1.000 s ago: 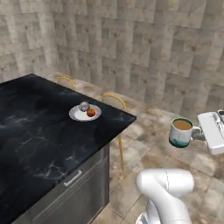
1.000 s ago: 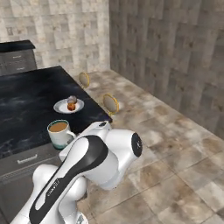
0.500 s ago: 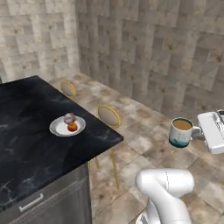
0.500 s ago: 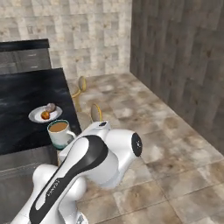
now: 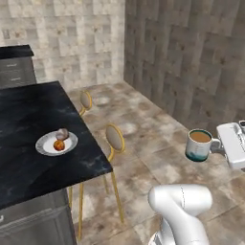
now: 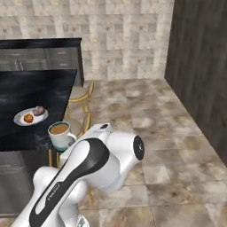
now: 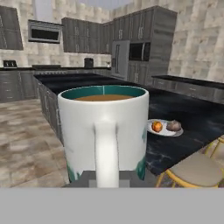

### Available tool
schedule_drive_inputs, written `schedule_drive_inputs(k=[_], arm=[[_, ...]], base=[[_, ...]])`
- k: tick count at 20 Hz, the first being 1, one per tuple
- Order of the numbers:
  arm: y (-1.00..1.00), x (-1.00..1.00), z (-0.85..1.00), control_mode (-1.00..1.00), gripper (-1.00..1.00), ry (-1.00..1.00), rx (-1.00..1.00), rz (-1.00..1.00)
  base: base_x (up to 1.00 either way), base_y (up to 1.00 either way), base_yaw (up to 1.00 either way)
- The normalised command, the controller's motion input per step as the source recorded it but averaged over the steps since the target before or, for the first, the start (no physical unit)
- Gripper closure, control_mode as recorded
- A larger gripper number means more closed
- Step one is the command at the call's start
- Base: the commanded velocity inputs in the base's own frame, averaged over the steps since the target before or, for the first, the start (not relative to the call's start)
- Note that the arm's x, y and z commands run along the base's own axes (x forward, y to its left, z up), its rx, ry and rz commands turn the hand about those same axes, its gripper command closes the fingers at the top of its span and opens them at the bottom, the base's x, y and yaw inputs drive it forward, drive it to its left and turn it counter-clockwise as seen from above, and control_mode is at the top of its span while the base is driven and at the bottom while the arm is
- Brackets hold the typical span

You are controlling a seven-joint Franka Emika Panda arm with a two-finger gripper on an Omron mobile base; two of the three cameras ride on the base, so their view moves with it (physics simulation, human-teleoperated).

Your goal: Pick up the brewed coffee from the coffee machine and place it next to the breakfast plate on the dining counter.

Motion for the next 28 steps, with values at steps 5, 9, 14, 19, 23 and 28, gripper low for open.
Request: schedule_drive_inputs(k=[5,9,14,19,23,28], arm=[[0.0,0.0,0.0,1.0,1.0,0.0,0.0,0.0],[0.0,0.0,0.0,1.0,1.0,0.0,0.0,0.0],[0.0,0.0,0.0,1.0,1.0,0.0,0.0,0.0],[0.0,0.0,0.0,1.0,1.0,0.0,0.0,0.0],[0.0,0.0,0.0,1.0,1.0,0.0,0.0,0.0],[0.0,0.0,0.0,1.0,1.0,0.0,0.0,0.0]], base=[[0.79,-0.5,0.55],[0.83,-0.41,0.59],[0.71,-0.61,0.55],[0.56,-0.78,0.51],[0.56,-0.71,0.54],[0.49,-0.58,0.6]])
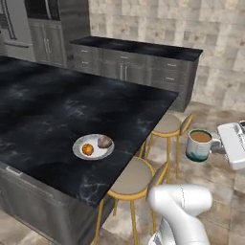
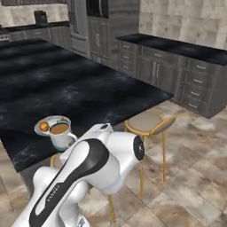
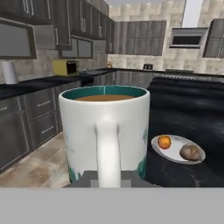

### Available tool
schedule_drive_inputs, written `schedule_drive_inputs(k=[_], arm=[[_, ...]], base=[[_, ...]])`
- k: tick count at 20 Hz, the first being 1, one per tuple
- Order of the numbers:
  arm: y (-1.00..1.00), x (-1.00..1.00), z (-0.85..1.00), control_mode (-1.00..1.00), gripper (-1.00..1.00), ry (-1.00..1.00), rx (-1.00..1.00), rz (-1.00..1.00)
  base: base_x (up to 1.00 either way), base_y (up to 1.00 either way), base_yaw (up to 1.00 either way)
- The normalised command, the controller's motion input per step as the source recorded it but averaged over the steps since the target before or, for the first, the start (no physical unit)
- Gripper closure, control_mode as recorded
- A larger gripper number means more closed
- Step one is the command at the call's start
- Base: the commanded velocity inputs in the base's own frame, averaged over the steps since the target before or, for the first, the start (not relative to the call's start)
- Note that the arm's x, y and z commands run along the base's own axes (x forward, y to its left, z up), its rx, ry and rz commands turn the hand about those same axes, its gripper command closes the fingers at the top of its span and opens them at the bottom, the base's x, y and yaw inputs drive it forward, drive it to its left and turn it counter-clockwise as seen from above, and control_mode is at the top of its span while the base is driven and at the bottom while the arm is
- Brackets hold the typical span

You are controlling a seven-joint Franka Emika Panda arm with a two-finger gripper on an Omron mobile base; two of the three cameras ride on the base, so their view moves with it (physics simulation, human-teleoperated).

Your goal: Pick up the brewed coffee from the coffee machine and place it next to the breakfast plate on the dining counter.

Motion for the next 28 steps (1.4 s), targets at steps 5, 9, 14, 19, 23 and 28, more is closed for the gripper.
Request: schedule_drive_inputs(k=[5,9,14,19,23,28], arm=[[0.0,0.0,0.0,1.0,1.0,0.0,0.0,0.0],[0.0,0.0,0.0,1.0,1.0,0.0,0.0,0.0],[0.0,0.0,0.0,1.0,1.0,0.0,0.0,0.0],[0.0,0.0,0.0,1.0,1.0,0.0,0.0,0.0],[0.0,0.0,0.0,1.0,1.0,0.0,0.0,0.0],[0.0,0.0,0.0,1.0,1.0,0.0,0.0,0.0]], base=[[0.41,-0.67,0.58],[0.39,-0.77,0.54],[0.26,-0.98,0.43],[0.04,-1.0,0.35],[-0.03,-1.0,0.25],[0.4,-0.97,0.4]])
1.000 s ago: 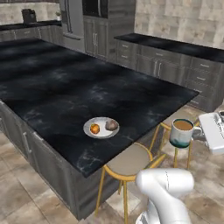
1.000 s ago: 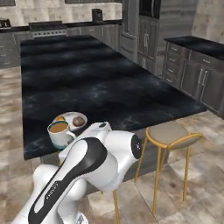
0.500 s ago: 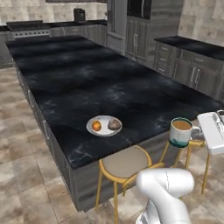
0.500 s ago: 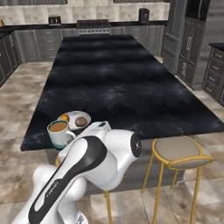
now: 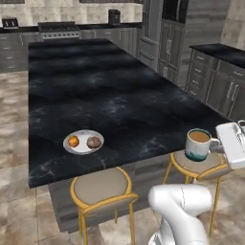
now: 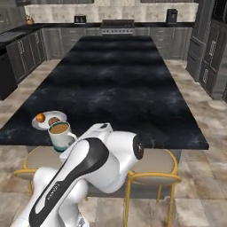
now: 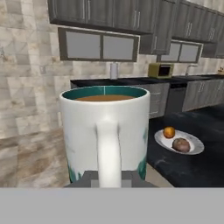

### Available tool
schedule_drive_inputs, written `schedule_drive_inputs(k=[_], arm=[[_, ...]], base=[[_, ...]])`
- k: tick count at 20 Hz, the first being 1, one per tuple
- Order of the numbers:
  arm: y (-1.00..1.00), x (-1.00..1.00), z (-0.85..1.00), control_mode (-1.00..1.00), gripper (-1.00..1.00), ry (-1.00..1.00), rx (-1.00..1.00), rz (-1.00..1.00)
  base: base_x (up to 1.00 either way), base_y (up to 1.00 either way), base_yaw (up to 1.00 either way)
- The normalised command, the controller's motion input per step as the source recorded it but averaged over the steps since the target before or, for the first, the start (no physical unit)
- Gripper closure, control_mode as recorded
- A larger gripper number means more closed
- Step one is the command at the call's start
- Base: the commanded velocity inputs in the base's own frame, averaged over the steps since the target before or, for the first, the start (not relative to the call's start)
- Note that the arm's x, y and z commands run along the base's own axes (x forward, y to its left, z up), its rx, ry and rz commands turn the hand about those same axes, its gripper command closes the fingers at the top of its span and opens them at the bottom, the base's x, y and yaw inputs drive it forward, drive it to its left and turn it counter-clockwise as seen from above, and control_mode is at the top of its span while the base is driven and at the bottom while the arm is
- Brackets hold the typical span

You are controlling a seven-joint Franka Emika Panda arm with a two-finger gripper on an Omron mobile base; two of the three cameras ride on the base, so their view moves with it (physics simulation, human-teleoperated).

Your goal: Pick up the brewed coffee from the coffee machine and place it next to the breakfast plate on the dining counter.

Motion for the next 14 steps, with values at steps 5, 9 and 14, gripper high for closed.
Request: schedule_drive_inputs(k=[5,9,14], arm=[[0.0,0.0,0.0,1.0,1.0,0.0,0.0,0.0],[0.11,0.47,-0.11,-1.0,1.0,-0.02,0.0,0.11],[0.13,1.0,-0.01,-1.0,1.0,-0.09,0.0,0.23]], base=[[0.72,-0.45,0.52],[0.21,0.06,0.1],[0.0,0.0,0.0]])
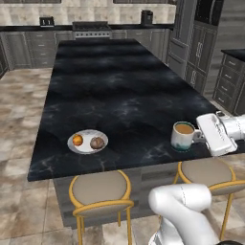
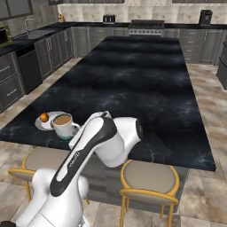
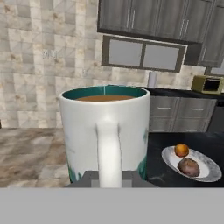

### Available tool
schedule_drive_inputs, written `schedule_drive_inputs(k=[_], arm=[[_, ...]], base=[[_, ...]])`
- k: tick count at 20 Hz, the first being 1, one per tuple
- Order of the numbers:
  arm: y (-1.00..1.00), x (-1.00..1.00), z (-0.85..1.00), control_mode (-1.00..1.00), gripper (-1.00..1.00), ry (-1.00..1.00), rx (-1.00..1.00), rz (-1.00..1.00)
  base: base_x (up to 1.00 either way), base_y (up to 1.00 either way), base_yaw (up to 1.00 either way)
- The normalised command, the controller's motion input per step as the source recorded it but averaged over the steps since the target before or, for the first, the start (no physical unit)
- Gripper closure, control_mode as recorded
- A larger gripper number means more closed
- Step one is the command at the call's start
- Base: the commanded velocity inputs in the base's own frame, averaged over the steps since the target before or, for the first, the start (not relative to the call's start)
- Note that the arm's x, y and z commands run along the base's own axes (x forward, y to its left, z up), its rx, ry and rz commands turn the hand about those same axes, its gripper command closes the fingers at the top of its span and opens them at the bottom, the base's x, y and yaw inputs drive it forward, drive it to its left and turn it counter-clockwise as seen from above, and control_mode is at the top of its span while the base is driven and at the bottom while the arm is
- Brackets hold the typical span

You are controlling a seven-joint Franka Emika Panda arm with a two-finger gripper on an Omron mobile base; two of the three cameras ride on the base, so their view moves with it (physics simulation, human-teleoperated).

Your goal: Pick up the brewed coffee from the coffee machine and place it next to the breakfast plate on the dining counter.

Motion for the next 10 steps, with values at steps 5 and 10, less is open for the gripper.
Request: schedule_drive_inputs(k=[5,10], arm=[[0.11,1.0,-0.44,-1.0,1.0,-0.02,0.0,0.18],[0.55,0.93,-0.81,-1.0,1.0,0.17,0.0,-0.03]], base=[[0.0,0.0,0.0],[0.0,0.0,0.0]])
